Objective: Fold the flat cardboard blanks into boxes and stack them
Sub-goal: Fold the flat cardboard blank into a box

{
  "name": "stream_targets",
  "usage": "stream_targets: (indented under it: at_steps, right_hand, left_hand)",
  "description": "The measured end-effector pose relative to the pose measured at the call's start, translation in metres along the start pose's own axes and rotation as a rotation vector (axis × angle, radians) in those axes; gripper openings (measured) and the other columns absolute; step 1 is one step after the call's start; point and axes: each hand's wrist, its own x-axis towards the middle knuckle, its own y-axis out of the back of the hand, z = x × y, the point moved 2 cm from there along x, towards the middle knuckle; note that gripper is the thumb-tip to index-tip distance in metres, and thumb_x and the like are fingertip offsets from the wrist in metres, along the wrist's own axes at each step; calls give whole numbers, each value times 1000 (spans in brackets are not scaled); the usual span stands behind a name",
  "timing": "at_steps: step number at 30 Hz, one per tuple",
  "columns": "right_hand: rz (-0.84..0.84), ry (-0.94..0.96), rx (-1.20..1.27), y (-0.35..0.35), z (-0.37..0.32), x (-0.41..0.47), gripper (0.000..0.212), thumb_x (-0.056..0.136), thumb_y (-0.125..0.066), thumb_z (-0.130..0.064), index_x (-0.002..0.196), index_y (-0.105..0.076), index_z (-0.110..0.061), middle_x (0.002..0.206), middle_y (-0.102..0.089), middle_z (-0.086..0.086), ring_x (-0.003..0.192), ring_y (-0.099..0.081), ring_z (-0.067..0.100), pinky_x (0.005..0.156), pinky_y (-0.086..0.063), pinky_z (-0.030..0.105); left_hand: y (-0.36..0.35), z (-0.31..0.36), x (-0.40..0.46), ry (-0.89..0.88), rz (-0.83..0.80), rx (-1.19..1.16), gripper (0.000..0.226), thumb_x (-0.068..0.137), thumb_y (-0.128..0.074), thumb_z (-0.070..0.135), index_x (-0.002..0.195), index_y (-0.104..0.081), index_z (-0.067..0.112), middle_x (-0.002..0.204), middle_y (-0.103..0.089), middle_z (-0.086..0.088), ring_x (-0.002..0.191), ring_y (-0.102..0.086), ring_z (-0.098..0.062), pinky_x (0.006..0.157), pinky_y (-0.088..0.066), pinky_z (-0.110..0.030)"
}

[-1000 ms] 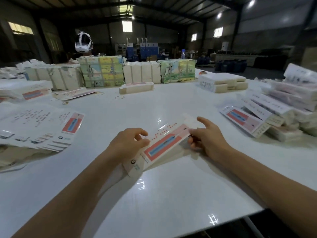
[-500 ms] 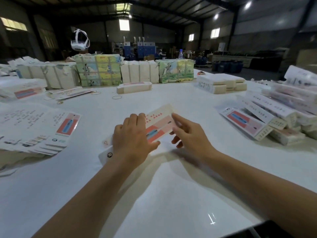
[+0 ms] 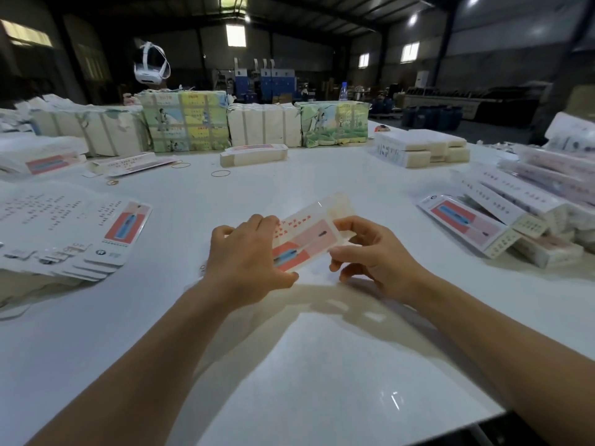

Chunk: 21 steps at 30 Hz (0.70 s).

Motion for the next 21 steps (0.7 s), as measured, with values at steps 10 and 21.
stream_targets:
  at_steps: [10,21]
  right_hand:
    - [66,-1,-158,-2,1,-5,11,85,-65,-5,81,-72,-13,67,-68,6,49,-55,13,50,-42,24]
    - [505,178,-234,6,0,-7,20,87,-65,-12,107,-67,-15,72,-65,-8,55,-59,3,52,-48,16]
  left_hand:
    - [13,3,-4,-26,-121,-168,51,65,-71,55,104,-42,38,100,-52,15,76,-54,-8,90,-45,-37]
    - [5,-5,-4,69,-154,-257,58,70,-64,66,114,-45,35,102,-53,16,75,-58,-10,63,-50,-22]
